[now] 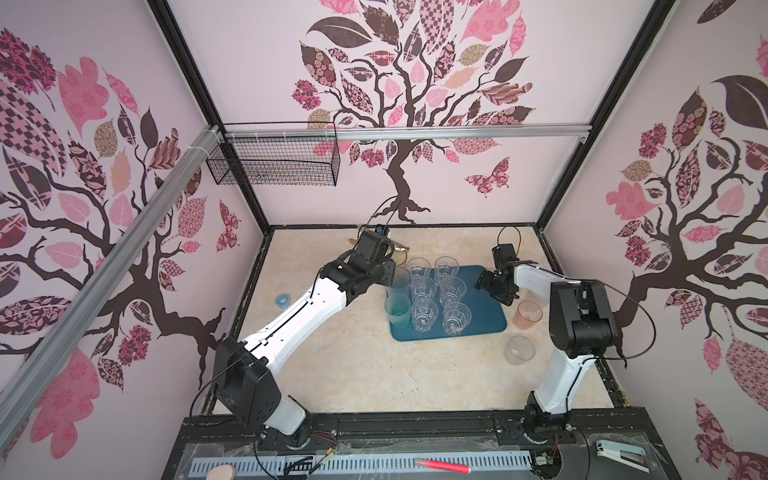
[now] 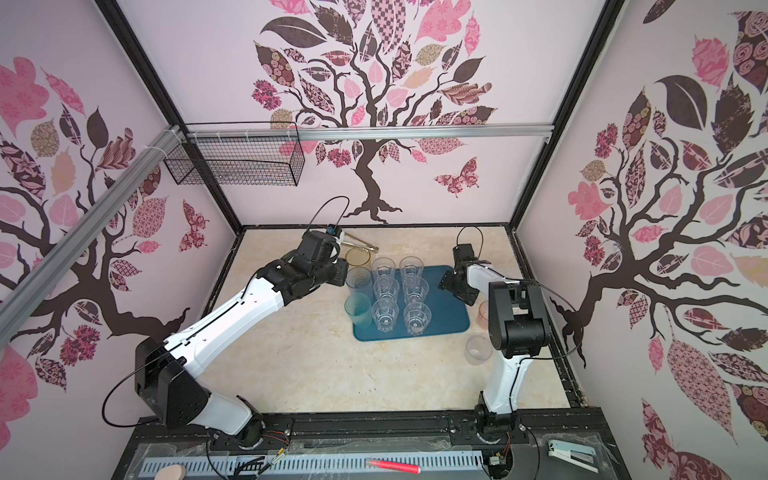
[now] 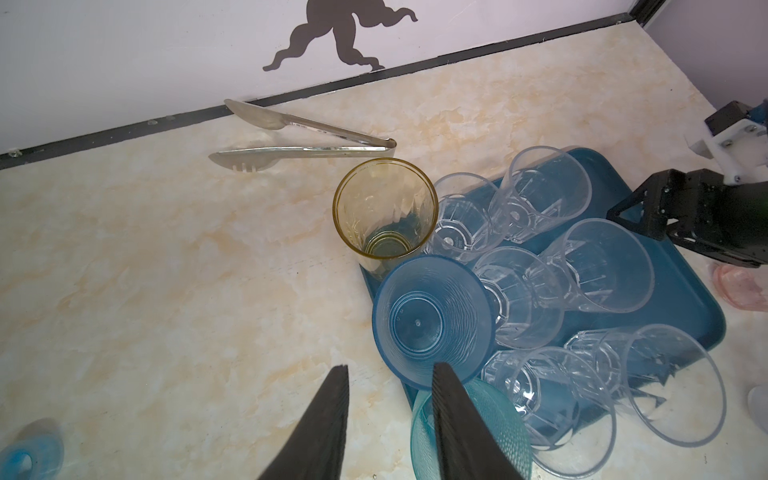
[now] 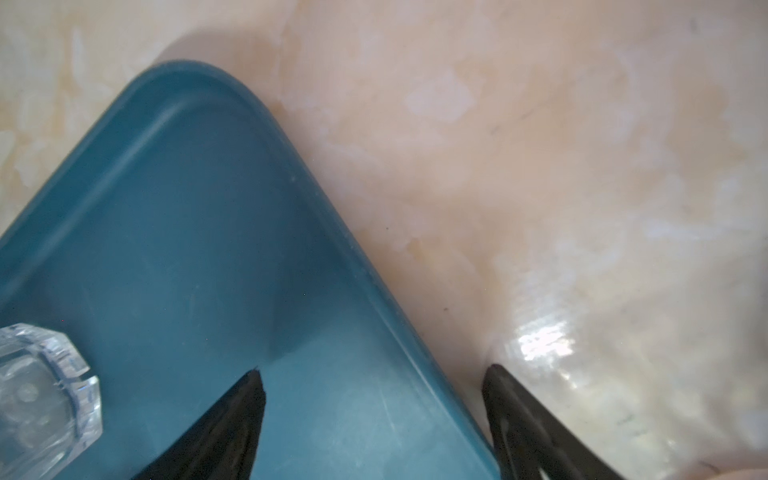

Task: Place the glasses into the tray

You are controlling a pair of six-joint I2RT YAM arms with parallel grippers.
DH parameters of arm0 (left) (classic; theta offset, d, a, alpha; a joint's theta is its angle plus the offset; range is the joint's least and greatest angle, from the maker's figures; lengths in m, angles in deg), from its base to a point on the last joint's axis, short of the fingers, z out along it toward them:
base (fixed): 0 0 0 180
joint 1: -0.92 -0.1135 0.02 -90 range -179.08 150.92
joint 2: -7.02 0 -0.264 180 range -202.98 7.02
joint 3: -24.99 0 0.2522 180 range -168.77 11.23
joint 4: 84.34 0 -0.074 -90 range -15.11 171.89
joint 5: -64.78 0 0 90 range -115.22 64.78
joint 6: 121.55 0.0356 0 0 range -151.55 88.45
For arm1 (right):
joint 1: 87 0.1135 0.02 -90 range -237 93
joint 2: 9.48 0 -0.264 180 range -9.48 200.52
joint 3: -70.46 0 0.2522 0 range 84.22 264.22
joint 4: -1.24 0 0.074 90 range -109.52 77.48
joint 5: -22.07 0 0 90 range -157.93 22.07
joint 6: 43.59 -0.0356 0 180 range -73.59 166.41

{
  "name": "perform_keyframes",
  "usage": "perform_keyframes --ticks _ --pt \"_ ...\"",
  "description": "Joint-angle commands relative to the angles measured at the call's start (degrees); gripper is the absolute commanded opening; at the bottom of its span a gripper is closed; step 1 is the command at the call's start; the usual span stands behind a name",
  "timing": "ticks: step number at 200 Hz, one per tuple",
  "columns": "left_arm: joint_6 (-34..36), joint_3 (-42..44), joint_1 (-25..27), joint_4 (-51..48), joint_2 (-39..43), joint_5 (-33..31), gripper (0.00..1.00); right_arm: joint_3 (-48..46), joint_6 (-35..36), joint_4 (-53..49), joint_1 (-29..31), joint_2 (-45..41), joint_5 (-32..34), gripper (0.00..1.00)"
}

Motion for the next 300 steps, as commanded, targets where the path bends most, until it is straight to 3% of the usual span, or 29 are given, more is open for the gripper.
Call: perform_keyframes --ticks 1,164,190,225,268,300 --pt "-0.3 0.4 0.0 1.2 0.5 0.8 0.37 -3.3 -2.1 -0.8 1.3 -0.2 -6.0 0.84" --pt "-1.2 -0.1 0.0 0.7 -0.4 2.5 0.37 -0.9 -6.4 -3.6 15.3 -4.4 -8.3 0.82" --pt "0.8 -2.7 0.0 -2.2 0.6 0.1 0.37 7.1 2.1 -13.7 13.4 -7.5 -3.7 0.84" --pt "3.7 -4.9 -0.1 -3.3 1.0 -1.8 0.41 9.5 7.8 -21.7 6.7 -17.4 -0.5 0.84" --pt "-1.7 -1.2 0.3 1.4 0.8 7.3 0.44 9.8 11.2 -25.9 0.7 -24.7 6.2 0.83" --pt "-1.2 -0.2 3.1 2.8 -0.2 8.4 0.45 7.3 10.2 -25.2 -3.7 -26.7 8.2 0.81"
